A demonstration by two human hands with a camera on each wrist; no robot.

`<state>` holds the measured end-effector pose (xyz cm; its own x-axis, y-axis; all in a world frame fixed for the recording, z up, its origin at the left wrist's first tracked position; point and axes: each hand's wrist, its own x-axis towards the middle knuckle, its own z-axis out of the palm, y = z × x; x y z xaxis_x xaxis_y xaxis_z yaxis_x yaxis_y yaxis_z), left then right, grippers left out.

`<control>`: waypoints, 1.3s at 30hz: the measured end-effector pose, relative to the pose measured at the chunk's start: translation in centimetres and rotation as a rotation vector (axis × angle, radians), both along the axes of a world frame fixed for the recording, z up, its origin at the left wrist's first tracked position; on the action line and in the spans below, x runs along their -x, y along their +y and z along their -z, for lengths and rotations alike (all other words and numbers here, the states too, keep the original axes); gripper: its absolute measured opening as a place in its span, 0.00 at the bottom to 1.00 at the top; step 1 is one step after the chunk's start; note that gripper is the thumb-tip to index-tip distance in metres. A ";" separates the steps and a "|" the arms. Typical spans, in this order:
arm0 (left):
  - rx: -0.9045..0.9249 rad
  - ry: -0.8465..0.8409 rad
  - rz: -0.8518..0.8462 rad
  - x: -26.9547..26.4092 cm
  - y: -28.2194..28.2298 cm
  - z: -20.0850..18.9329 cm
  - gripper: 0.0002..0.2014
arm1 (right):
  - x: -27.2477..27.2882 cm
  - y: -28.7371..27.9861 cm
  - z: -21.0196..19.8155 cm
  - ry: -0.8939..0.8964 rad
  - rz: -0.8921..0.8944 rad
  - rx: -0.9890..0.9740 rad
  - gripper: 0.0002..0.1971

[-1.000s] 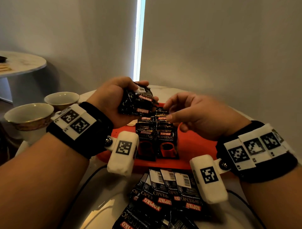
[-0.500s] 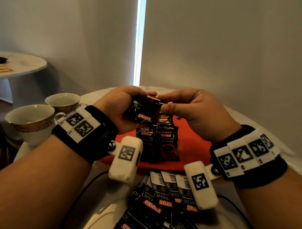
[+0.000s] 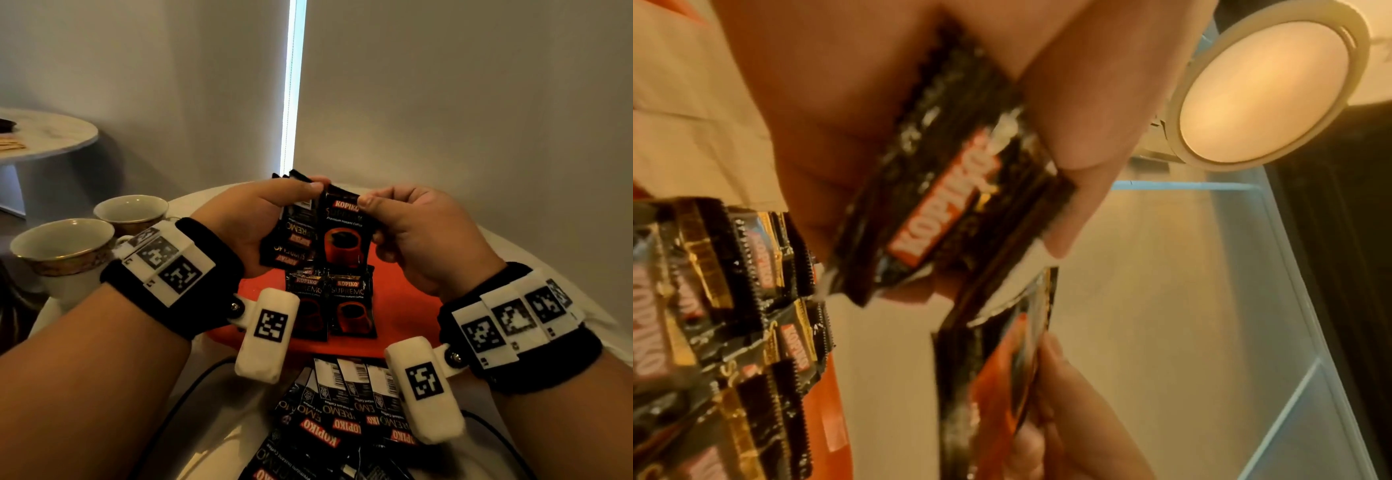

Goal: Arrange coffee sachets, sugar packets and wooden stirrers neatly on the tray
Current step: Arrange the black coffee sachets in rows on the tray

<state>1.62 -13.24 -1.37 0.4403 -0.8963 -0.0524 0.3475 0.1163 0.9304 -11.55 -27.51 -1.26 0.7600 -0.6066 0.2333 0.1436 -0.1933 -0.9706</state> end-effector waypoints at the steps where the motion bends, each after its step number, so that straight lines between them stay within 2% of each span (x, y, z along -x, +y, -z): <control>1: -0.023 -0.024 0.035 0.2 0.0 -0.1 0.17 | -0.1 0.1 0.1 0.010 -0.007 -0.015 0.06; 5: -0.002 -0.058 0.008 0.5 -0.1 -0.2 0.16 | -0.2 0.6 0.2 0.030 -0.019 -0.043 0.08; 9: -0.003 -0.097 -0.067 0.4 -0.1 -0.2 0.19 | -0.1 0.9 0.1 0.050 -0.062 -0.087 0.02; 12: -0.012 -0.118 -0.075 0.2 0.2 -0.3 0.18 | -0.1 1.1 -0.1 0.047 -0.070 -0.103 0.05; 16: -0.071 -0.099 -0.103 -0.4 0.6 -0.5 0.09 | -0.3 1.2 0.1 0.060 -0.056 -0.087 0.11; 21: -0.137 -0.070 -0.306 -2.2 1.6 -1.2 0.05 | 0.0 1.4 0.3 0.298 -0.157 -0.069 0.11; 27: -0.156 -0.055 -0.306 -1.8 1.5 -1.2 0.05 | -0.1 2.3 0.7 0.546 -0.240 -0.018 0.09; 39: -0.162 -0.043 -0.299 -1.6 1.4 -1.0 0.08 | -0.1 2.9 0.6 0.593 -0.199 0.061 0.07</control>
